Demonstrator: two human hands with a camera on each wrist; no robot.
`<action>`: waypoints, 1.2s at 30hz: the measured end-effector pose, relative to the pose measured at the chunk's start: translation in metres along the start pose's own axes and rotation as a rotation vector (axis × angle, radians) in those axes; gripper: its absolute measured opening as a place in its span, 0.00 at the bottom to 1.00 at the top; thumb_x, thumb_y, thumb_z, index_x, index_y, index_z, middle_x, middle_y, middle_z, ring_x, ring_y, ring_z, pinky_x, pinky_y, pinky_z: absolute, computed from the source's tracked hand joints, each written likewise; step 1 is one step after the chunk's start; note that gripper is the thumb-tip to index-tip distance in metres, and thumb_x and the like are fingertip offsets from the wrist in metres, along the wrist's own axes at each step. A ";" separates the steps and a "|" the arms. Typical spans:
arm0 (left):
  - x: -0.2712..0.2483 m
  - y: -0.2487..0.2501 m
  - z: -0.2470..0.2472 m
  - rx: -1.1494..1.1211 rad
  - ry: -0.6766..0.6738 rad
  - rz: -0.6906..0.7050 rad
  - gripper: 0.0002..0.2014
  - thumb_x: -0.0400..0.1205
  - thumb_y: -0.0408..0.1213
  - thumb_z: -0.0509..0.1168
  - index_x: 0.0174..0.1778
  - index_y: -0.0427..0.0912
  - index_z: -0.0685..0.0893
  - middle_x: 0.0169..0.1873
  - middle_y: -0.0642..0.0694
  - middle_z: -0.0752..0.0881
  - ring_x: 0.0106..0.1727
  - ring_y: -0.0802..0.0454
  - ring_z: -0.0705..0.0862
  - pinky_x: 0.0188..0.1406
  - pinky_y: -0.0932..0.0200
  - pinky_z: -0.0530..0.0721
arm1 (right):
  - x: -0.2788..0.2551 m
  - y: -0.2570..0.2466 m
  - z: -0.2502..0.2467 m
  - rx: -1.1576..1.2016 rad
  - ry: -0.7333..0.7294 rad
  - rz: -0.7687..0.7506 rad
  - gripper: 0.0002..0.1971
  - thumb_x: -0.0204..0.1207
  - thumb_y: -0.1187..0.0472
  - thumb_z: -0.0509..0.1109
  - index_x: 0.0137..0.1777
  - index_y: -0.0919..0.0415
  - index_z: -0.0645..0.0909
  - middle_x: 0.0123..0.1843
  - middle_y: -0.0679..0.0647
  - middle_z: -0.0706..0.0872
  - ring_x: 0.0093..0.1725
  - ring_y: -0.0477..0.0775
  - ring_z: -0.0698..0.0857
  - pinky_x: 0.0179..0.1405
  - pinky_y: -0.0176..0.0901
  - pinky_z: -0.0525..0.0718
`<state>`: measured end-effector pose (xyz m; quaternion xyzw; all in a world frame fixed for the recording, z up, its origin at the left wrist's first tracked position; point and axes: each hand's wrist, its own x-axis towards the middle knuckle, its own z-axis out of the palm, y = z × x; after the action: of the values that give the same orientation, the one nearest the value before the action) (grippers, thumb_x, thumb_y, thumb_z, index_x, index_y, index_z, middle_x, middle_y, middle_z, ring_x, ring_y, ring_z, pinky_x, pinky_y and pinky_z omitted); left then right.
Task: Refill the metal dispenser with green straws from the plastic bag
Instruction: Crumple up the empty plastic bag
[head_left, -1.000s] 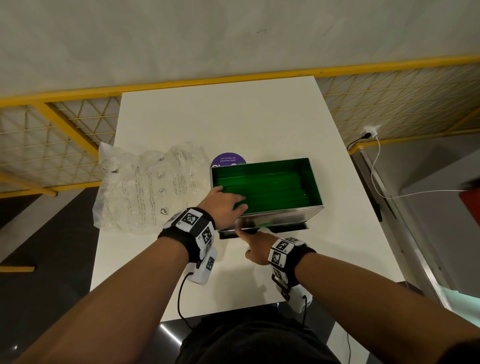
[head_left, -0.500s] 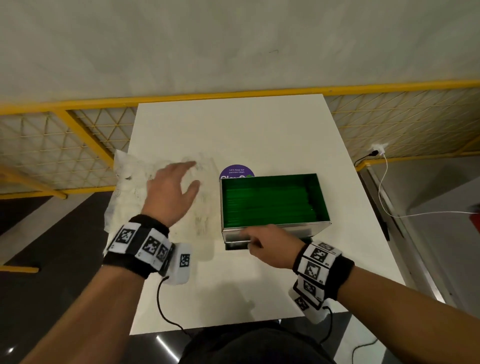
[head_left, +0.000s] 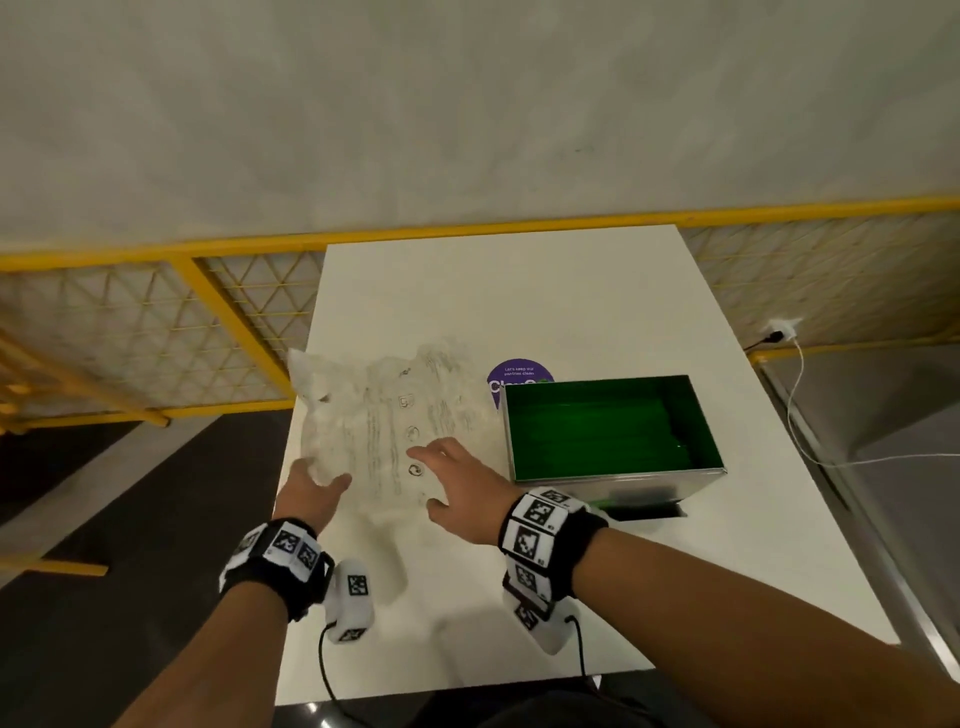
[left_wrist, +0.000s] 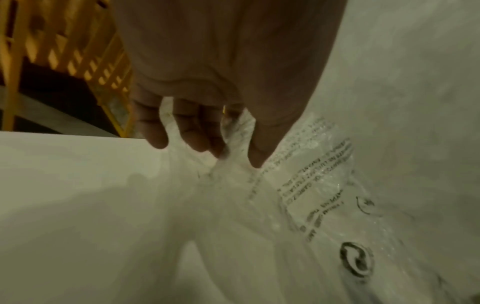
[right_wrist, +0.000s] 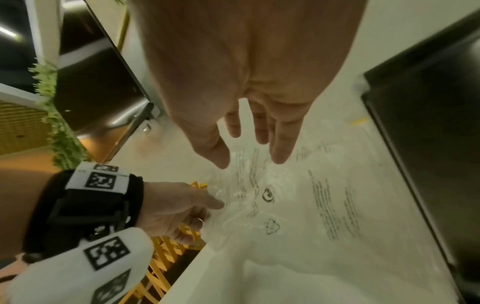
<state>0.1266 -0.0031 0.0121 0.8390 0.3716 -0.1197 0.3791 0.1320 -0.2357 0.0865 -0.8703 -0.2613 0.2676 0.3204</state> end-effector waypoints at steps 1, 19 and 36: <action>0.000 -0.002 -0.001 0.084 -0.018 0.048 0.27 0.77 0.44 0.70 0.69 0.35 0.74 0.65 0.32 0.80 0.65 0.35 0.79 0.65 0.44 0.77 | 0.004 -0.001 0.003 -0.021 0.005 0.030 0.35 0.77 0.63 0.66 0.82 0.52 0.55 0.80 0.55 0.57 0.75 0.60 0.68 0.71 0.53 0.73; -0.112 0.015 -0.021 -0.373 -0.287 0.568 0.58 0.54 0.49 0.85 0.78 0.53 0.59 0.72 0.51 0.71 0.71 0.54 0.74 0.69 0.46 0.75 | -0.016 -0.041 -0.013 0.334 0.306 -0.235 0.13 0.66 0.80 0.64 0.50 0.73 0.80 0.44 0.57 0.82 0.44 0.48 0.79 0.41 0.24 0.74; -0.267 0.093 0.037 -0.507 -0.609 0.768 0.17 0.68 0.42 0.74 0.53 0.55 0.88 0.53 0.46 0.89 0.57 0.48 0.87 0.59 0.48 0.84 | -0.173 0.030 -0.039 0.750 0.287 -0.180 0.62 0.60 0.64 0.85 0.83 0.45 0.42 0.76 0.44 0.72 0.74 0.41 0.74 0.73 0.42 0.75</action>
<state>0.0101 -0.2128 0.1663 0.7241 -0.0704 -0.1170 0.6761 0.0401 -0.3801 0.1427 -0.6954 -0.1732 0.1912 0.6707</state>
